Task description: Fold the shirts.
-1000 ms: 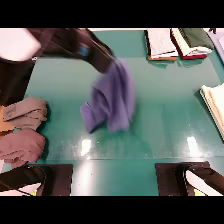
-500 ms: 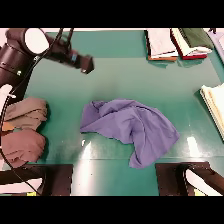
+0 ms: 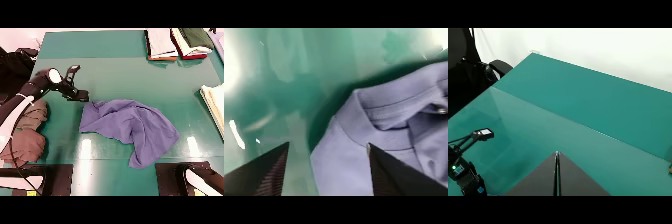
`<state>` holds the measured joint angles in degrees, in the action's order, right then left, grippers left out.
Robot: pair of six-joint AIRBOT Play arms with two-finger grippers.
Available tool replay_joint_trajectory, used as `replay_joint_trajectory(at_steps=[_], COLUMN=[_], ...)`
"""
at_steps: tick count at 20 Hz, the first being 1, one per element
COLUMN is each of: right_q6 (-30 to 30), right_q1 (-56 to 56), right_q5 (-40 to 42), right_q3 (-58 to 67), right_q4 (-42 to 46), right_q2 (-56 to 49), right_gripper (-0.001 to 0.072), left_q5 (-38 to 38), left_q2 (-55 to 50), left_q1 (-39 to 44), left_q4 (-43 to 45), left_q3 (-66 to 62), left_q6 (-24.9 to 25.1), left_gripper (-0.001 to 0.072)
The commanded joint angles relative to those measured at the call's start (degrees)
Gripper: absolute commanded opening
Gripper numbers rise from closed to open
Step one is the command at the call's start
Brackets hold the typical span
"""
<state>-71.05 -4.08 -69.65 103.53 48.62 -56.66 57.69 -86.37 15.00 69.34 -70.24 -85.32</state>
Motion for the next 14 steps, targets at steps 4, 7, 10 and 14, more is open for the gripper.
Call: replay_joint_trajectory(at_steps=[4,7,10,14], right_q6=[-1.33,-1.42,-1.62,-5.07], right_q1=[-0.04,-0.07,-0.07,-0.09], right_q5=[-0.17,-2.16,-2.78,-8.0], right_q3=[-0.02,-0.09,-0.11,-1.66], right_q4=[0.0,0.02,0.02,6.62], right_q2=[-0.02,-0.04,-0.04,0.35], right_gripper=[0.0019,0.0019,0.0019,0.0019], left_q5=[-0.85,0.09,1.22,2.19], left_q2=[-2.97,-2.97,-2.89,3.56], left_q1=[-0.28,-0.28,-0.28,-2.89], left_q4=[-7.23,-7.26,-7.13,-0.33], left_q3=[1.6,1.6,1.4,-0.85], left_q6=[4.44,5.09,6.71,6.43], left_gripper=[0.0523,0.0234,0.0029,0.0023])
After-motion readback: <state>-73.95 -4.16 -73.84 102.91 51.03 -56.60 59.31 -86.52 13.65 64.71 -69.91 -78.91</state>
